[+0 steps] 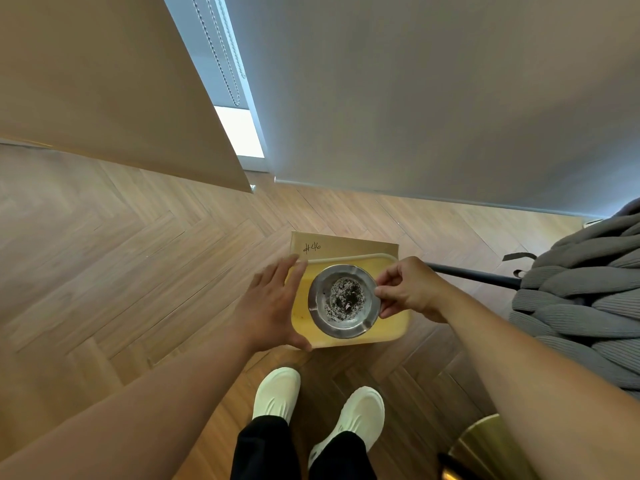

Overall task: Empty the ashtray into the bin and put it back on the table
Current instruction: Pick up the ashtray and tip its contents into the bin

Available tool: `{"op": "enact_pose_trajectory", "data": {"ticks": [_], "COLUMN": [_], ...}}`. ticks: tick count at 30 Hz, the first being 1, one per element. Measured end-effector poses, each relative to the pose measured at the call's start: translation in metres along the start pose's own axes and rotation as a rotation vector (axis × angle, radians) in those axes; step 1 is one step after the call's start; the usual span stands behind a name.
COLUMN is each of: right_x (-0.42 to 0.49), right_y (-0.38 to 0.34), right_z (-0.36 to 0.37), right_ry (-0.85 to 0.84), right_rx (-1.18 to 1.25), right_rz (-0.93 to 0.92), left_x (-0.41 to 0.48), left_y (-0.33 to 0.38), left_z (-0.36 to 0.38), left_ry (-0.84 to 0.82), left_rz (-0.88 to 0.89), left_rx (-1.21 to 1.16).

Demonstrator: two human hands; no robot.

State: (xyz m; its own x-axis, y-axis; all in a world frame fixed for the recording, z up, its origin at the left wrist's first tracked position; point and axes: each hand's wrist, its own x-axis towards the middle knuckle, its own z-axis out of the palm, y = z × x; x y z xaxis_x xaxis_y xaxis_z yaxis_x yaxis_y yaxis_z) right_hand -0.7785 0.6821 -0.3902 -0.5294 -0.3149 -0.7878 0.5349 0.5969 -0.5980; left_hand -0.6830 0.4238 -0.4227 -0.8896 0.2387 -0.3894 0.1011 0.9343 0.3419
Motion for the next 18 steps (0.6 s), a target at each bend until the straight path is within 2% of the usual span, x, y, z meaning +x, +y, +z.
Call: {"op": "enact_pose_trajectory", "data": {"ticks": [4, 11, 15, 18], "right_x": [0.001, 0.005, -0.003, -0.012], "right_y": [0.003, 0.011, 0.016, 0.023], "right_z": [-0.002, 0.005, 0.014, 0.025], "right_ry": [0.037, 0.273, 0.368, 0.373], "right_rx": [-0.028, -0.171, -0.425, -0.684], "right_rz": [-0.046, -0.176, -0.380, -0.657], "left_x": [-0.004, -0.004, -0.003, -0.003], "left_y": [-0.013, -0.015, -0.015, -0.016], "left_z": [0.003, 0.011, 0.012, 0.013], "left_ry": [-0.049, -0.084, -0.086, -0.088], "left_rz": [-0.052, -0.086, -0.082, -0.079], "left_rx": [0.046, 0.045, 0.040, 0.039]}}
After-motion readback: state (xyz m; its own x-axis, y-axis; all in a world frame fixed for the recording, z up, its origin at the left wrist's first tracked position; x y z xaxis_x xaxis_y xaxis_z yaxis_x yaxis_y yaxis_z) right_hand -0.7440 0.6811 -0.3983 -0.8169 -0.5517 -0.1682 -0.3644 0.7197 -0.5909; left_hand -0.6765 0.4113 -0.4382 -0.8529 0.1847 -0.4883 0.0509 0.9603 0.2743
